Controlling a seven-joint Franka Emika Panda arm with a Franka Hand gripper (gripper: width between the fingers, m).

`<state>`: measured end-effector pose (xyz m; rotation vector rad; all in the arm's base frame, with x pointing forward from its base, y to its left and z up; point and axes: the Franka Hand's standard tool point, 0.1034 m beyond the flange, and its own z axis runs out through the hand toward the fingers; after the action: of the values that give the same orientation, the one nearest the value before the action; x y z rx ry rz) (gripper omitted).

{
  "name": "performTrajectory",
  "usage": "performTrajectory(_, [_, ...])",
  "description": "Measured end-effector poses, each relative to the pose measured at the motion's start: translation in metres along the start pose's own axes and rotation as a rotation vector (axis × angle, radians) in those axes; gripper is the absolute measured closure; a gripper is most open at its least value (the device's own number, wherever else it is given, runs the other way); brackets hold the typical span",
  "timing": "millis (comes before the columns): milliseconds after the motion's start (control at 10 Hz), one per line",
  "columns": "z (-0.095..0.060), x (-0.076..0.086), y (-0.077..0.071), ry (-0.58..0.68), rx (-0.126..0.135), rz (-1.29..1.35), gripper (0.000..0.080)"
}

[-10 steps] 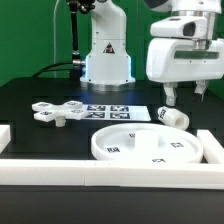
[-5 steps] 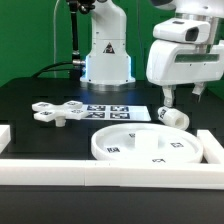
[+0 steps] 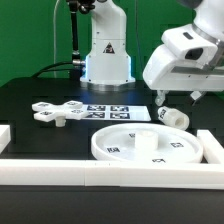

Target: Assemble round table

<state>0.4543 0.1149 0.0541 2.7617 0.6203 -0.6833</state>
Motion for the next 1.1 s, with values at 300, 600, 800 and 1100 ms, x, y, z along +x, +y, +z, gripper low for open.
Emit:
performTrajectory(300, [0.004, 0.001, 0.0, -0.236, 0.005, 0.026, 0.0151])
performTrajectory(600, [0.005, 0.01, 0.0, -0.346, 0.017, 0.04, 0.0151])
performTrajectory(800, [0.008, 0.006, -0.006, -0.381, 0.069, 0.106, 0.0151])
performTrajectory(1100, [0.009, 0.012, -0.016, -0.429, 0.21, 0.26, 0.0151])
